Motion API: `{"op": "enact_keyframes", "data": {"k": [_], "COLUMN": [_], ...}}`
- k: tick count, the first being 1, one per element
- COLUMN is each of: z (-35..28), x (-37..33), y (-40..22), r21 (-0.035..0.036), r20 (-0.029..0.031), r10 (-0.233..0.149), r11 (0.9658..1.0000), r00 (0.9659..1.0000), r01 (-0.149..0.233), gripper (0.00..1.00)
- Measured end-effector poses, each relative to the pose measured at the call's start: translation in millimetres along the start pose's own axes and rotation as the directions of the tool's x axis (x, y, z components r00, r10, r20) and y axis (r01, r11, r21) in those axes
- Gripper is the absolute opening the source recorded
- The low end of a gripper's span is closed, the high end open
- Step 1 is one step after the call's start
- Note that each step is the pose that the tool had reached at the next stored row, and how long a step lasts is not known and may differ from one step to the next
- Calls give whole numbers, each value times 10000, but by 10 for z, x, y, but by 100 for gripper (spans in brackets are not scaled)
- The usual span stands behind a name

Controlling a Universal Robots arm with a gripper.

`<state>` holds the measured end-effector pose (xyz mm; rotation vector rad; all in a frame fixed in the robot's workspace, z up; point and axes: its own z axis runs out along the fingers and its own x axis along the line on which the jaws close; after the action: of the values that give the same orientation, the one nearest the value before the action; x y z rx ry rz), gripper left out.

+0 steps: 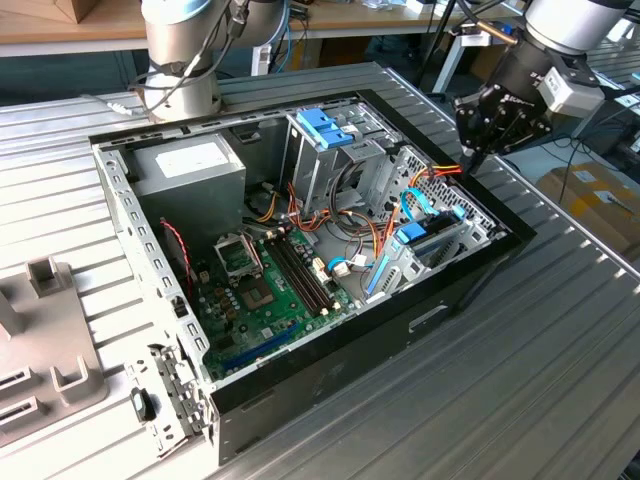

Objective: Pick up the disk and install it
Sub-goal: 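Insert the second disk wire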

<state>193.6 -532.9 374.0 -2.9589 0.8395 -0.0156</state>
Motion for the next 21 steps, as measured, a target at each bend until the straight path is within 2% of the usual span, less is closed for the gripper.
{"op": "enact_keyframes", "data": {"k": [7,21], "z": [-2,-3], "x": [-40,-63], "y": [25,37], "r21": [6,5], "r20": [-11,-12], "r10": [-1,-1], "r11": [10000,10000], "r00": [10000,10000], "r01": [1,1], "gripper": [16,16]}}
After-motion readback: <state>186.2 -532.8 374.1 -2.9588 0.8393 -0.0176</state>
